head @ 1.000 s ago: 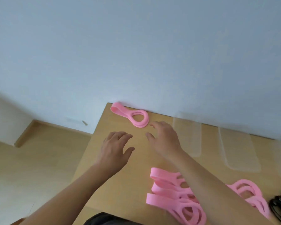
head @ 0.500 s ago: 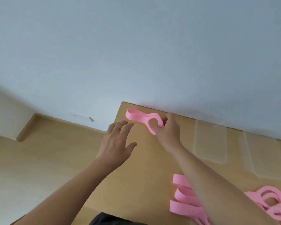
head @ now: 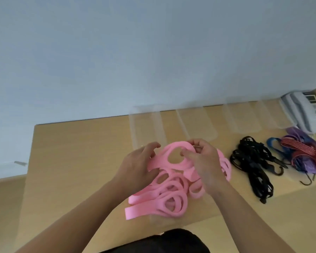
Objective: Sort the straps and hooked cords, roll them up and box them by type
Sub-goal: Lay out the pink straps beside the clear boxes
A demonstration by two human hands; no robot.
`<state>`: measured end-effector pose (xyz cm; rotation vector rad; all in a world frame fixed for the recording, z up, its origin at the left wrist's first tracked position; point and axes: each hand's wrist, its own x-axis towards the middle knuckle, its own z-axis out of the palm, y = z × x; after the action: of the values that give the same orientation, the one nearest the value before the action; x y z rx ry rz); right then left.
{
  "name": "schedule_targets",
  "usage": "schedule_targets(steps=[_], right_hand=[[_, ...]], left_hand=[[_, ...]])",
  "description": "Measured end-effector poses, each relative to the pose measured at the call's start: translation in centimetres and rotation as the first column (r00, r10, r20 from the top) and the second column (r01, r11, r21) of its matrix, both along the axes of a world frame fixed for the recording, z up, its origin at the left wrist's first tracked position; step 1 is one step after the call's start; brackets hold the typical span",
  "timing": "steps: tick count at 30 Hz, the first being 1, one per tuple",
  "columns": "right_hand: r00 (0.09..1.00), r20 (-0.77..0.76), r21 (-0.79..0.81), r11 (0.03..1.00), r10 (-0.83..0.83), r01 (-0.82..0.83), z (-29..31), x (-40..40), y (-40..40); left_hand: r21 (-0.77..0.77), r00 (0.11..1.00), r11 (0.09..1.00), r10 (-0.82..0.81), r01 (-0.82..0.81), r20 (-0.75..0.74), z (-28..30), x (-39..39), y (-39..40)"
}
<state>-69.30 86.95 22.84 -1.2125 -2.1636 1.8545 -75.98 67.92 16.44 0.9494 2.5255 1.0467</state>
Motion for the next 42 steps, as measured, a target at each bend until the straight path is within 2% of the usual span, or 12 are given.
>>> schedule_targets(steps=[3,5,9,12,15,18,22,24,26,28,30,42], right_hand=[[0.994,0.077,0.012,0.997,-0.075,0.074,-1.1,4.5,6.1],[0.992,0.112,0.053,0.998,-0.050,0.045,-1.9,7.0,9.8],[0.975,0.208,0.170,0.979,0.080,-0.116,-4.2,9.5,14.7],[0.919,0.325,0.293,0.900,0.224,-0.323,-5.5,10.1,16.7],[0.870,0.379,0.459,0.753,0.314,-0.472,-6.0,9.8,17.8],[0.895,0.303,0.474,0.763,0.327,-0.439,-5.8,8.7,18.0],[0.912,0.143,0.448,0.796,0.386,-0.407,-5.0,6.1,17.5],[0.895,0.092,0.492,0.761,0.437,-0.423,-4.8,4.3,17.2],[0.849,0.113,0.566,0.670,0.516,-0.482,-4.8,2.3,16.9],[0.789,0.205,0.615,0.551,0.580,-0.565,-5.3,0.8,16.6],[0.762,0.263,0.626,0.496,0.592,-0.601,-5.7,0.1,16.5],[0.819,0.193,0.683,0.526,0.540,-0.507,-6.3,-0.3,17.0]], left_hand=[[-0.008,0.993,0.993,-0.116,0.116,-0.035,-0.3,3.0,4.9],[-0.013,0.984,0.986,-0.167,0.167,-0.055,-0.9,5.6,7.9],[-0.206,0.966,0.945,-0.259,0.254,-0.001,-2.0,10.0,12.9],[-0.311,0.940,0.920,-0.299,0.238,-0.164,-2.6,11.9,14.8],[-0.293,0.943,0.947,-0.210,0.131,-0.258,-3.1,12.5,15.5],[-0.257,0.956,0.966,-0.063,-0.013,-0.286,-2.8,11.8,15.6],[-0.140,0.921,0.963,0.169,-0.229,-0.350,-1.0,8.8,16.3],[-0.116,0.898,0.953,0.217,-0.280,-0.383,-0.1,6.5,16.9],[-0.145,0.899,0.950,0.205,-0.278,-0.386,-0.1,4.3,17.4],[-0.197,0.926,0.949,0.171,-0.248,-0.338,-0.6,2.7,17.6],[-0.198,0.946,0.958,0.145,-0.208,-0.290,-1.2,1.6,17.7],[-0.090,0.936,0.970,0.192,-0.228,-0.295,-1.5,1.0,18.0]])
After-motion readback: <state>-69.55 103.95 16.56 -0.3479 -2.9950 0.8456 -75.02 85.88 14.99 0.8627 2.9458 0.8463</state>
